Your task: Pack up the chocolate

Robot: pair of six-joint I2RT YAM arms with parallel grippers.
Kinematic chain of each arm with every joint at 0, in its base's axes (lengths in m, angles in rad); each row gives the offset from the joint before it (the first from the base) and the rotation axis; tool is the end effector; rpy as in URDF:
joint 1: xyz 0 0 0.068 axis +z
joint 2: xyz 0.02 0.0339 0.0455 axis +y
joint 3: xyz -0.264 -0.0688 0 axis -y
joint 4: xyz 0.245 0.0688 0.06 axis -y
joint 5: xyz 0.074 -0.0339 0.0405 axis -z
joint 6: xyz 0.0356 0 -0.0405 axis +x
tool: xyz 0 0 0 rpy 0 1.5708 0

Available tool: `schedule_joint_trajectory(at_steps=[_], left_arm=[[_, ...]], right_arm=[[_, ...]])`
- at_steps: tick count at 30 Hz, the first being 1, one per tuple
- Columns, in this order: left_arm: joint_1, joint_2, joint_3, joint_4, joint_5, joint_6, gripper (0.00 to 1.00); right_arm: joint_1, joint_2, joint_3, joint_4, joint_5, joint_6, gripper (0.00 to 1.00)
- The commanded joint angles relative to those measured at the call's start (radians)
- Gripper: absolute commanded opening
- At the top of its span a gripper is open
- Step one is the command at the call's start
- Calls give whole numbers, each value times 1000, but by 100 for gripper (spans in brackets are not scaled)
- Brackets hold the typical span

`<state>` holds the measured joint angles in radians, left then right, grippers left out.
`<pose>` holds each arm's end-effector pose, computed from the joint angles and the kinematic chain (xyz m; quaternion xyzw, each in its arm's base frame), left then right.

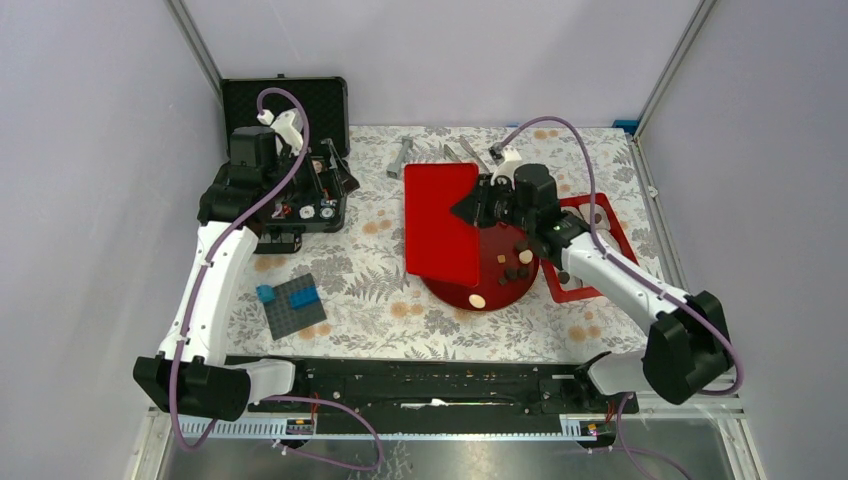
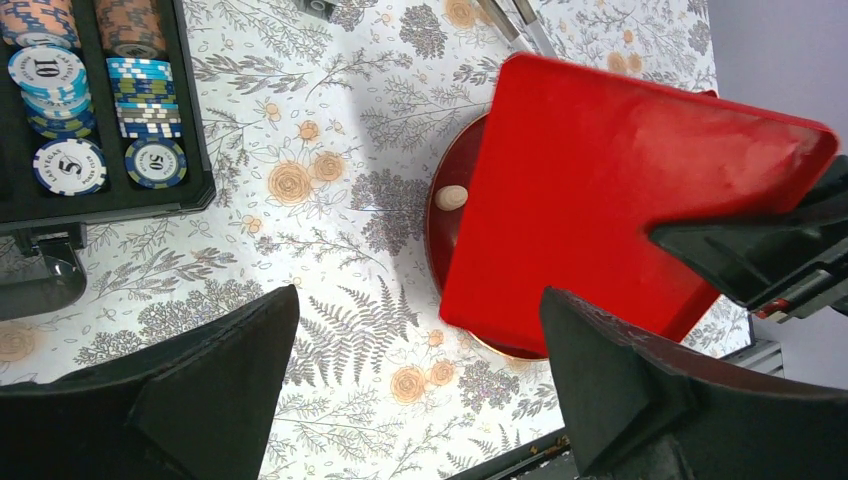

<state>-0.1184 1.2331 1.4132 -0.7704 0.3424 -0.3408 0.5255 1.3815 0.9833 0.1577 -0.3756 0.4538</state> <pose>0.2490 -0.0417 0.4057 -0.0167 0.8729 -0.2519 0.4176 0.2733 0.1736 0.3076 -0.1429 0.7684 0.4148 0.4660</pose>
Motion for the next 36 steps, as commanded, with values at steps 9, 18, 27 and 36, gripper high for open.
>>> schedule_joint_trajectory(at_steps=[9, 18, 27, 36], left_arm=[[-107, -23, -37, 119, -26, -50, 99], [-479, 12, -69, 293, -206, -59, 99], [-751, 42, -115, 477, -406, 13, 99], [-954, 191, -66, 560, -789, 113, 97]], right_arm=[[5, -124, 165, -300, 435, -80, 0], [6, 31, 422, -451, 594, 40, 0], [7, 204, 658, -628, 629, 270, 0], [7, 222, 695, -664, 631, 318, 0]])
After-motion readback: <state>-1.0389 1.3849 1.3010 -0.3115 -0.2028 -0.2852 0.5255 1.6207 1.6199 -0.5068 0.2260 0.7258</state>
